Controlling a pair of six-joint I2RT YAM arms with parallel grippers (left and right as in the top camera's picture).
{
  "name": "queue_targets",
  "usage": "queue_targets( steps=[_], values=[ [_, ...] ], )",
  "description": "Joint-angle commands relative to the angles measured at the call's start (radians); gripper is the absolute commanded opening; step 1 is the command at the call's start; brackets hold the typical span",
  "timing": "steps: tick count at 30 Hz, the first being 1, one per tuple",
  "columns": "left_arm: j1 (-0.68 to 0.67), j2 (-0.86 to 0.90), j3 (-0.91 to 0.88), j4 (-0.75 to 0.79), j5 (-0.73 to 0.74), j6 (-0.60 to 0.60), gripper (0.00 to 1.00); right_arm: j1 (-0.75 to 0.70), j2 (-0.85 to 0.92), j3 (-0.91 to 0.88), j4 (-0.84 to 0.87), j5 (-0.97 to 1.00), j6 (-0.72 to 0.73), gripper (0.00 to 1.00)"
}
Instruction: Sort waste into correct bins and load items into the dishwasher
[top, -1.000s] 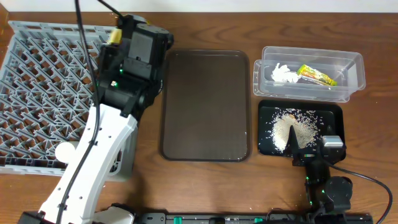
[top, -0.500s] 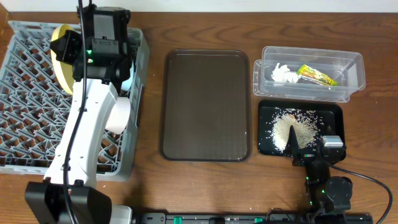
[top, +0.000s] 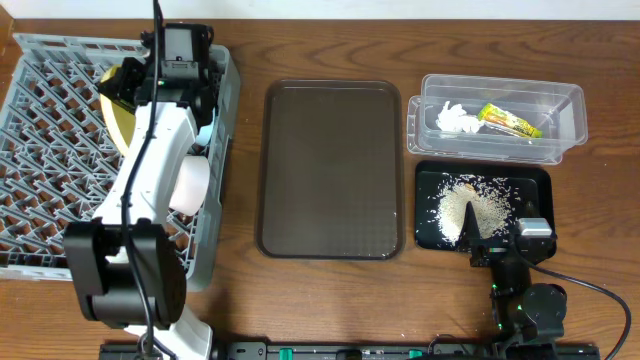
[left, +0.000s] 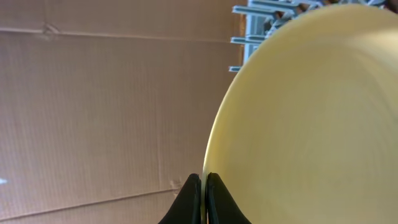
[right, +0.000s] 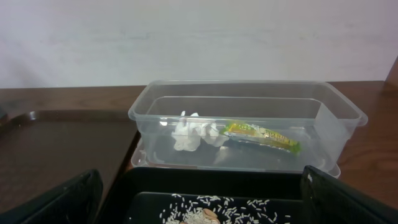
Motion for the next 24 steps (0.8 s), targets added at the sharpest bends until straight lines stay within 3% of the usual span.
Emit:
queue_targets(
  steps=[1, 8, 12, 16, 20, 24],
  values=[
    [0.002, 0.003, -0.004, 0.005, 0.028, -0.002, 0.08, -0.005, -0.004, -0.002, -0.003, -0.004, -0.004, 0.99],
    [-0.062, 0.002, -0.004, -0.029, 0.028, -0.024, 0.32, -0.005, -0.004, -0.002, -0.003, -0.004, -0.004, 0.99],
    [-0.163, 0.002, -0.004, -0.098, 0.03, -0.18, 0.5, -0.005, -0.004, -0.002, -0.003, -0.004, -0.004, 0.99],
    [-0.271, 0.002, -0.004, -0.174, 0.072, -0.256, 0.53, -0.005, -0.004, -0.002, -0.003, -0.004, -0.004, 0.99],
    [-0.364, -0.016, -0.003, -0.257, 0.111, -0.441, 0.6, -0.005, -0.004, -0.002, -0.003, -0.004, -0.004, 0.99],
    [-0.446, -0.076, 0.013, -0.388, 0.378, -0.605, 0.61, -0.005, -0.004, -0.002, -0.003, -0.004, -0.004, 0.99]
  ],
)
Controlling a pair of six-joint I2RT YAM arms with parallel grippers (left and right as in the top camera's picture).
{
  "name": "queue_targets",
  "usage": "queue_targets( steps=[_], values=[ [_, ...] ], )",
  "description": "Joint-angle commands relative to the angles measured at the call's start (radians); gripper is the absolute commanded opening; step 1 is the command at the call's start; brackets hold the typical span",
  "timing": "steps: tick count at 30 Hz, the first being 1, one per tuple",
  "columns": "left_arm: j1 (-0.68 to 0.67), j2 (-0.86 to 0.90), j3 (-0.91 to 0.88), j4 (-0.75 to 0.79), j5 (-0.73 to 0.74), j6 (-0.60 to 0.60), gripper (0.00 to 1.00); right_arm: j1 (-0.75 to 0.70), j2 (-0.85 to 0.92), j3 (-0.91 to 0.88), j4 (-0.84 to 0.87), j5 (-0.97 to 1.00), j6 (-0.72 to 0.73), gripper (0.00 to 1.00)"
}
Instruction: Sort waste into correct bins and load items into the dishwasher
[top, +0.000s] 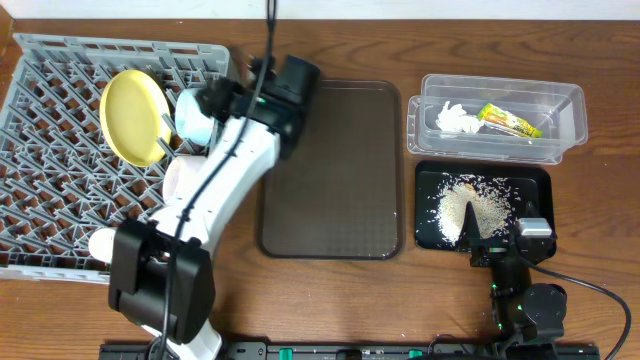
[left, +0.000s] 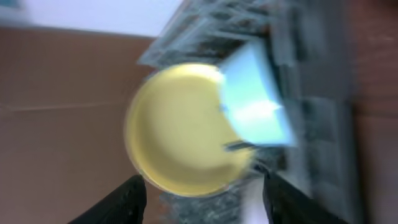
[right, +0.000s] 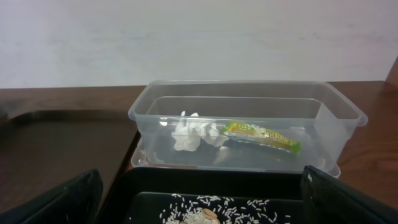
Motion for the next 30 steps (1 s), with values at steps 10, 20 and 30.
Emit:
queue_targets(
  steps=[10, 20, 30],
  values=[
    [-0.082, -0.346, 0.014, -0.085, 0.836, -0.321, 0.85, -0.005, -0.004, -0.002, -0.004, -0.005, -0.004, 0.99],
    [-0.013, -0.576, 0.014, -0.229, 0.841, -0.386, 0.91, -0.005, -0.004, -0.002, -0.004, -0.005, -0.004, 0.99],
    [0.139, -0.792, -0.14, 0.002, 0.868, -0.351, 0.92, -0.005, -0.004, -0.002, -0.004, -0.005, -0.004, 0.99]
  ],
)
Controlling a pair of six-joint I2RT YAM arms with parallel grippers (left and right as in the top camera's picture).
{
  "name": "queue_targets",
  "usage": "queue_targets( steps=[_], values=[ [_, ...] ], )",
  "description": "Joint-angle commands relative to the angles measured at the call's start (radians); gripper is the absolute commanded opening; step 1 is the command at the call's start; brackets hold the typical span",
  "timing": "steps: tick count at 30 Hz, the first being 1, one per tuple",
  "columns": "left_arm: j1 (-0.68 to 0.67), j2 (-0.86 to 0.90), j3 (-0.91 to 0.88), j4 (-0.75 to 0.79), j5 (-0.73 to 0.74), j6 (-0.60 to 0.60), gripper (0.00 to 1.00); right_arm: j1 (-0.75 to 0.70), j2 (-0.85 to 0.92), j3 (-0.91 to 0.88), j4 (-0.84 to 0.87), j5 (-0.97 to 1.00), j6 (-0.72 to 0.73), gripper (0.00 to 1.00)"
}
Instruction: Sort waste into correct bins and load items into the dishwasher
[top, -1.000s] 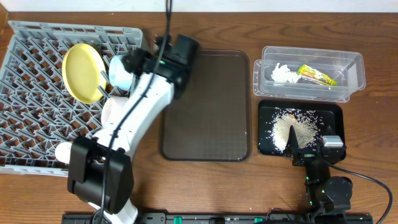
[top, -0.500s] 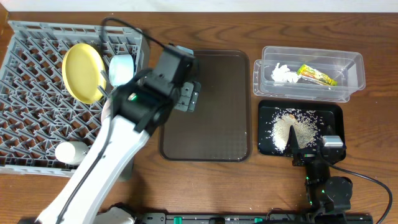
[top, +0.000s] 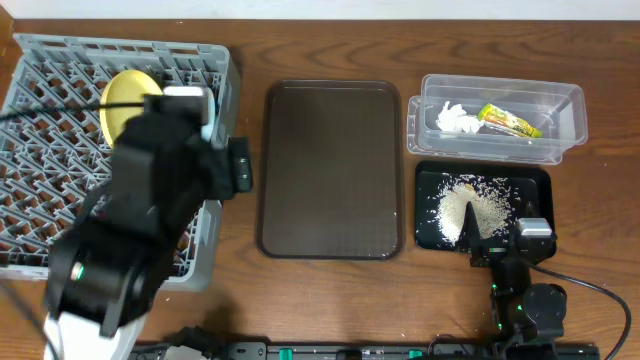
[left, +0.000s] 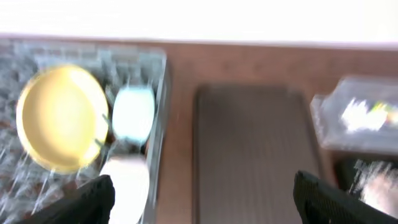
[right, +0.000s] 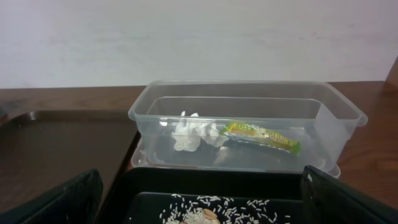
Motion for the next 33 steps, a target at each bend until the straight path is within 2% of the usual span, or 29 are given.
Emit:
queue_targets(
  steps=[1, 4, 8, 14, 18, 28, 33],
  values=[
    [0.008, -0.045, -0.124, 0.129, 0.024, 0.047, 0.92, -0.005, -0.004, -0.002, -0.004, -0.004, -0.004, 0.99],
    [0.01, -0.107, -0.275, 0.347, 0.024, 0.111, 0.92, -0.005, -0.004, -0.002, -0.004, -0.004, -0.004, 0.99],
    [0.051, -0.182, -0.497, 0.626, 0.072, 0.111, 0.92, -0.005, -0.004, -0.002, -0.004, -0.004, -0.004, 0.99],
    [0.137, -0.32, -0.792, 0.883, 0.178, 0.099, 0.92, -0.005, -0.004, -0.002, -0.004, -0.004, -0.004, 0.99],
    [0.175, -0.496, -0.972, 0.953, 0.177, 0.099, 0.93, -0.005, -0.004, -0.002, -0.004, -0.004, -0.004, 0.99],
    [0.252, -0.89, -1.226, 0.956, 0.174, 0.095, 0.93, -0.005, -0.004, -0.002, -0.004, -0.004, -0.004, 0.99],
    [0.252, -1.024, -1.338, 0.982, 0.17, 0.095, 0.93, -0.005, -0.004, -0.002, -0.004, -0.004, -0.004, 0.99]
  ],
)
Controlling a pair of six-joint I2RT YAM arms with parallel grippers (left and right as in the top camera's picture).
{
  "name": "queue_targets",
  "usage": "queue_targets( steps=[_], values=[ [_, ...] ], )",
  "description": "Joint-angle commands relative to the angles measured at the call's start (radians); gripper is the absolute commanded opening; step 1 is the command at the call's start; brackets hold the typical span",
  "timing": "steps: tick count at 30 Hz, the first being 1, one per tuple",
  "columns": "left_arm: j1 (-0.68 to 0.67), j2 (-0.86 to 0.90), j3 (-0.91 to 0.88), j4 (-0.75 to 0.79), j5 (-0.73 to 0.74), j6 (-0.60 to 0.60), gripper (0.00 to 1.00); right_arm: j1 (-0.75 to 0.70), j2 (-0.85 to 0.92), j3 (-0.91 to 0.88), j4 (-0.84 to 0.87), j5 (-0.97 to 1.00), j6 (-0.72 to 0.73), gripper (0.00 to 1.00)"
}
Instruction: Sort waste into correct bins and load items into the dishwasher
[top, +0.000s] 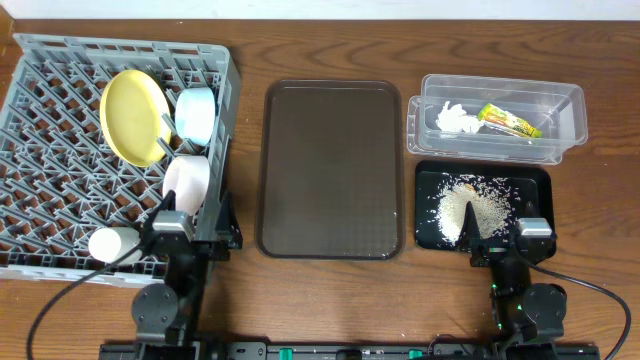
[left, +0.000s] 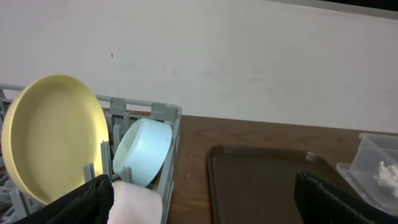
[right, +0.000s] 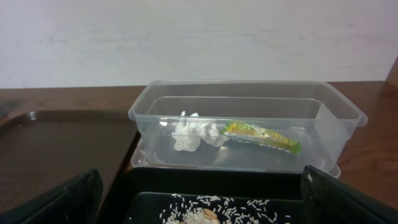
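The yellow plate (top: 132, 118) stands on edge in the grey dish rack (top: 40, 150), with a light blue bowl (top: 195, 113) beside it, a white cup (top: 187, 183) below it and another white cup (top: 113, 245) near the front. My left gripper (top: 190, 235) sits at the rack's near right corner, open and empty (left: 202, 205). My right gripper (top: 497, 240) rests open at the front of the black bin (top: 535, 180), which holds rice (top: 470, 207). The clear bin (top: 565, 110) holds a tissue (top: 455, 120) and a green wrapper (top: 510, 121).
A brown serving tray (top: 332, 168) lies bare between the rack and the bins. The left wrist view shows the plate (left: 53, 134), bowl (left: 144, 151) and tray (left: 261, 180). The right wrist view shows the clear bin (right: 249, 90), tissue (right: 196, 134) and wrapper (right: 261, 135).
My left arm was raised over the rack's right side, close under the overhead camera. Now it is down at the table's front edge, still open. The right arm has not moved.
My left gripper was shut at the yellow plate's rim in the rack. Then it was open and clear, with the plate left standing in the rack. Then the arm was high above the rack, and now it sits low at the table's front.
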Motion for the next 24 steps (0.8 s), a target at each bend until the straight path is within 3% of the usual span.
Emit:
queue_targets(
  steps=[1, 5, 14, 24],
  values=[
    [0.005, -0.074, -0.074, 0.033, 0.002, 0.009, 0.93, -0.005, -0.005, -0.002, -0.003, -0.004, -0.004, 0.99],
    [0.006, -0.074, -0.13, 0.043, 0.002, 0.009, 0.93, -0.005, -0.005, -0.002, -0.003, -0.004, -0.004, 0.99],
    [-0.003, -0.074, -0.139, -0.098, 0.002, 0.01, 0.93, -0.005, -0.005, -0.002, -0.003, -0.004, -0.004, 0.99],
    [-0.025, -0.07, -0.139, -0.097, 0.002, 0.01, 0.93, -0.005, -0.005, -0.002, -0.003, -0.004, -0.004, 0.99]
  ],
)
